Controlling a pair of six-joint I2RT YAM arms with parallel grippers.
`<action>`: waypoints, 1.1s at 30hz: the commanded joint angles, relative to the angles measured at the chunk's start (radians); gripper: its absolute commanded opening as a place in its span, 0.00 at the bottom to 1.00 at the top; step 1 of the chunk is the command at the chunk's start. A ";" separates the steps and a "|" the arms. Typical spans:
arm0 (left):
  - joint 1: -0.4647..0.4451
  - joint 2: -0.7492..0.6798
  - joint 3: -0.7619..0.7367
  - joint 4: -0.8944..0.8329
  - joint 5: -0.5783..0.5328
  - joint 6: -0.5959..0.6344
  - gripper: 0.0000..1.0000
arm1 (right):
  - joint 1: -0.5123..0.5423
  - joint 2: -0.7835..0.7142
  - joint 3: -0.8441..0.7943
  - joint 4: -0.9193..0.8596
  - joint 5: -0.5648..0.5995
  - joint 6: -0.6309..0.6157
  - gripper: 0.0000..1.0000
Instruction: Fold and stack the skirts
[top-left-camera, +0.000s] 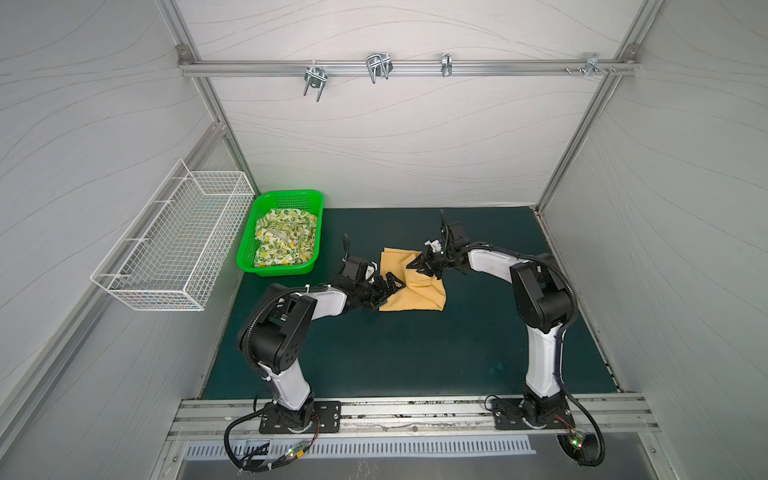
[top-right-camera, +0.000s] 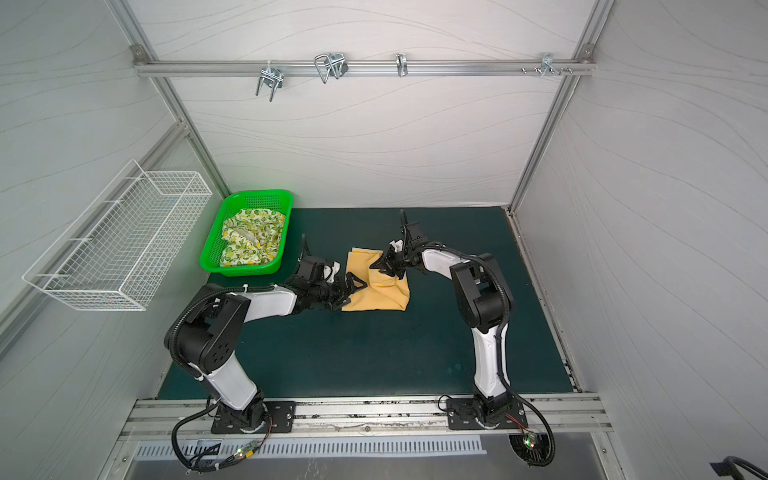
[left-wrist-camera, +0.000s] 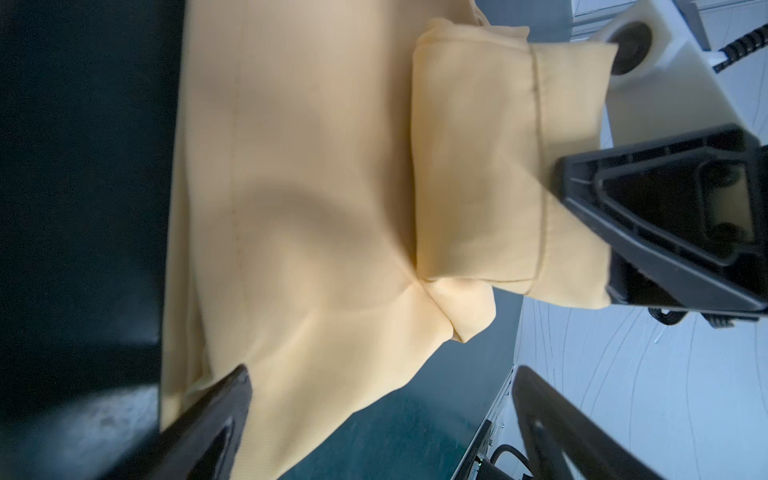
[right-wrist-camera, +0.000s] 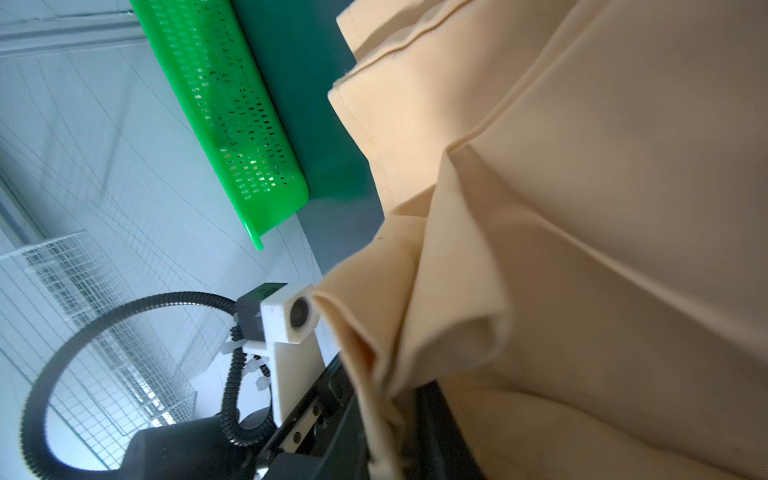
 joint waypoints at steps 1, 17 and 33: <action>0.000 0.059 -0.030 -0.085 -0.033 0.006 0.99 | 0.015 0.022 -0.021 0.042 -0.024 0.034 0.31; 0.000 0.025 -0.033 -0.109 -0.042 0.013 0.99 | 0.042 0.046 0.238 0.101 -0.054 0.208 0.99; 0.000 -0.015 -0.011 -0.170 -0.050 0.032 0.99 | 0.012 -0.011 0.308 -0.375 0.169 -0.263 0.99</action>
